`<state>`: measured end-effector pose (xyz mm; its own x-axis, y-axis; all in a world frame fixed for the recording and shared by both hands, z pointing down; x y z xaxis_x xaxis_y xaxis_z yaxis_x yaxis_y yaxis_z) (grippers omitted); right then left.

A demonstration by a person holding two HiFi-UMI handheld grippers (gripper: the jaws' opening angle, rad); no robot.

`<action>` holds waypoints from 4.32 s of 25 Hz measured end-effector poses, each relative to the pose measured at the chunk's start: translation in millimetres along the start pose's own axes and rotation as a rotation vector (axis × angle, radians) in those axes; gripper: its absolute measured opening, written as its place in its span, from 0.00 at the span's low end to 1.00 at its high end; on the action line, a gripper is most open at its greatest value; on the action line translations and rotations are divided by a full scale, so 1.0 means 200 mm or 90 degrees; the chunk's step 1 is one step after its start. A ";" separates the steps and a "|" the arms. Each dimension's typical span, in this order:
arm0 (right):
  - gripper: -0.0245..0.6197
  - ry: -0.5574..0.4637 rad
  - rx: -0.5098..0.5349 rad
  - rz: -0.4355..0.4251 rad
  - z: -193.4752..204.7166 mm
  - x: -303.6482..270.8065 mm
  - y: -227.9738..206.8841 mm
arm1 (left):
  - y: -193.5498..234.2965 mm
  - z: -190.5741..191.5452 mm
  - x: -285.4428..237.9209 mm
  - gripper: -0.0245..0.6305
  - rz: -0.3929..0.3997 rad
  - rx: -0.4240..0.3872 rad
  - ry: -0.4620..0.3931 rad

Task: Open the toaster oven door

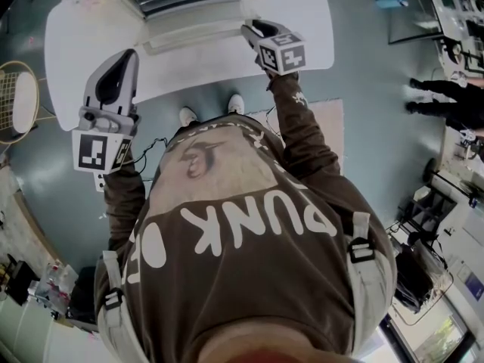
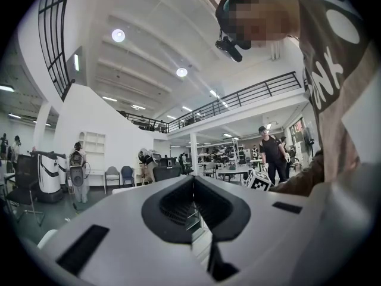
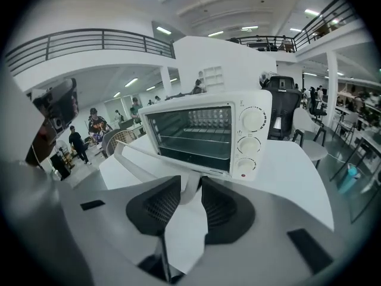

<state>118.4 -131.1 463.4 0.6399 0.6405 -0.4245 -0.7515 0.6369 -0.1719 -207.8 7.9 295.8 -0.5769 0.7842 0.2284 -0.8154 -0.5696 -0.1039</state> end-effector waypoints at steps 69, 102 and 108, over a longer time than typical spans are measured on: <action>0.13 0.175 0.125 0.111 0.86 -0.11 0.13 | -0.01 -0.01 0.04 0.04 0.003 0.002 -0.002; 0.11 0.194 -0.568 0.115 0.93 -0.16 -0.09 | 0.01 0.00 0.09 0.04 0.002 0.017 -0.011; 0.08 0.147 -0.657 0.158 0.97 -0.16 -0.07 | 0.03 0.00 0.12 0.04 -0.003 0.020 -0.017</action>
<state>139.9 -77.2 650.7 0.4875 0.5365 -0.6889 -0.6974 -0.2355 -0.6769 -227.0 23.7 300.4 -0.5709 0.7804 0.2549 -0.8161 -0.5733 -0.0725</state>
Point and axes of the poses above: the fingertips, and each gripper's own axes: x backward along the fingers, y to its left, z out of its underside, the point moved 10 cm from there along x, backward along the fingers, and after that the axes turned 13 degrees about -y, right-handed, at the moved point
